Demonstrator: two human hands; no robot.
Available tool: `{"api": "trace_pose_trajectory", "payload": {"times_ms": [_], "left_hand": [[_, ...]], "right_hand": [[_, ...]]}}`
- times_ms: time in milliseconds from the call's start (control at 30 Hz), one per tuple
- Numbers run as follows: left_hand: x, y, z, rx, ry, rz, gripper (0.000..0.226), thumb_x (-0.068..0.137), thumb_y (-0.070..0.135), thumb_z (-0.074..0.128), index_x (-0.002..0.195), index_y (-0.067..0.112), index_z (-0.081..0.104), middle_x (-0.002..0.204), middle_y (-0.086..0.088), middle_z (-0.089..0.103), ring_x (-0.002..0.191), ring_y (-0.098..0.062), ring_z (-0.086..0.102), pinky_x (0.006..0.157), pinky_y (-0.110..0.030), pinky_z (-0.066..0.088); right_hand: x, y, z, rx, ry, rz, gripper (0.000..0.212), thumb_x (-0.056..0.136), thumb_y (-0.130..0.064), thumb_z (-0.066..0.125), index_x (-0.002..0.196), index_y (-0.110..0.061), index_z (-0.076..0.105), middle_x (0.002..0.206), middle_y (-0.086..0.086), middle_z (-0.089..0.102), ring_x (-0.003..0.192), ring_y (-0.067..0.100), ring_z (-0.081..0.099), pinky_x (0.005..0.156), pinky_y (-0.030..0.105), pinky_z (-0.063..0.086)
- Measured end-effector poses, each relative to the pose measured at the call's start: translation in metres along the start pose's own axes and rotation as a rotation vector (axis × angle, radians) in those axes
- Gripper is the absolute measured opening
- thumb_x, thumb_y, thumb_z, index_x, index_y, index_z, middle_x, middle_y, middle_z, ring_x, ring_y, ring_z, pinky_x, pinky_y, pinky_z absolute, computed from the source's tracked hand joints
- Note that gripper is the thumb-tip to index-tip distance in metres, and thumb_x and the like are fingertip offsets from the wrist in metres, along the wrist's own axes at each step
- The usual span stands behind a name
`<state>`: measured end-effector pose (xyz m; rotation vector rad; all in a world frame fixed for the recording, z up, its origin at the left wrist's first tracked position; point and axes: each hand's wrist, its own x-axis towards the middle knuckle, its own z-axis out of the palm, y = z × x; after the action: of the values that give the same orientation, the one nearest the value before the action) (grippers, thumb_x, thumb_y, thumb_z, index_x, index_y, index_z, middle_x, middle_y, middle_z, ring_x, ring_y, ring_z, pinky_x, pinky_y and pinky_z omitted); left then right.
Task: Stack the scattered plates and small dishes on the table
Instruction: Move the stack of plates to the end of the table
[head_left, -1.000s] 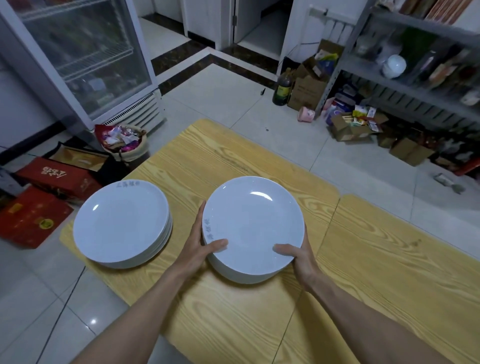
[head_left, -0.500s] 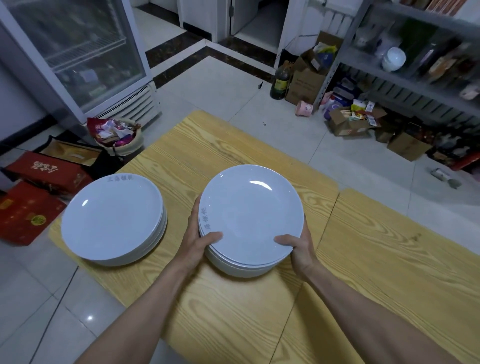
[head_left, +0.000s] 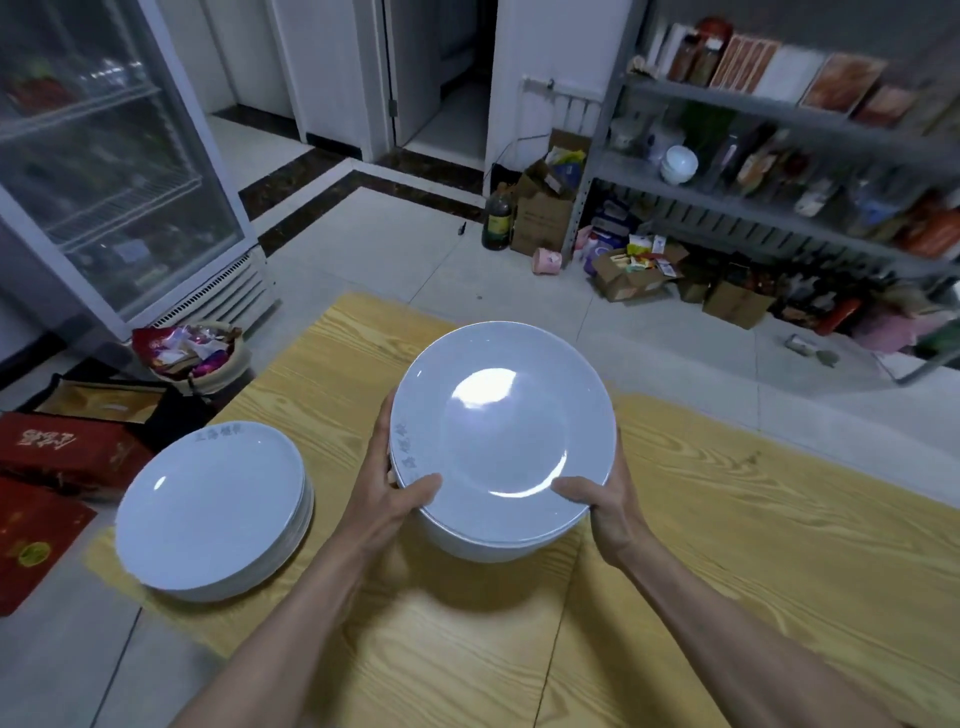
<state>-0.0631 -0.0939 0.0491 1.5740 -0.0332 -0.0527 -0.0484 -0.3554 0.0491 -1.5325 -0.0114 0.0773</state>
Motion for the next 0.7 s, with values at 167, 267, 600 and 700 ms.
{"api": "trace_pose_trajectory", "payload": {"times_ms": [167,267,600,700], "left_hand": [[0.001,0.038,0.031,0.0,-0.126,0.067,0.1,0.065,0.036,0.077,0.15,0.045,0.024,0.148,0.01,0.045,0.132,-0.015,0.049,0.105,-0.048,0.045],[-0.006,0.058,0.063,-0.005,-0.212,0.111,0.098,0.068,0.034,0.077,0.151,0.042,0.025,0.148,0.009,0.045,0.134,-0.016,0.048,0.105,-0.047,0.045],[-0.077,0.095,0.236,-0.067,-0.419,0.163,0.097,0.064,0.033,0.077,0.149,0.037,0.03,0.138,0.006,0.055,0.124,-0.017,0.057,0.094,-0.037,0.054],[-0.11,0.092,0.303,-0.083,-0.444,0.162,0.095,0.065,0.033,0.077,0.148,0.038,0.031,0.137,0.005,0.057,0.123,-0.019,0.058,0.095,-0.043,0.054]], "right_hand": [[-0.032,-0.034,-0.028,0.02,0.115,-0.049,0.095,0.051,-0.021,0.078,0.14,-0.017,0.044,0.132,0.014,0.059,0.118,0.033,0.06,0.088,0.046,0.057],[-0.06,-0.05,-0.057,0.039,0.191,-0.069,0.097,0.048,-0.022,0.078,0.139,-0.016,0.045,0.131,0.012,0.061,0.117,0.032,0.061,0.086,0.043,0.057],[-0.197,-0.087,-0.202,0.039,0.364,-0.147,0.095,0.048,-0.022,0.078,0.137,-0.023,0.048,0.129,0.01,0.062,0.116,0.033,0.061,0.088,0.056,0.056],[-0.247,-0.091,-0.26,0.025,0.426,-0.159,0.094,0.045,-0.024,0.078,0.135,-0.027,0.049,0.127,0.007,0.063,0.115,0.03,0.062,0.087,0.056,0.056]]}}
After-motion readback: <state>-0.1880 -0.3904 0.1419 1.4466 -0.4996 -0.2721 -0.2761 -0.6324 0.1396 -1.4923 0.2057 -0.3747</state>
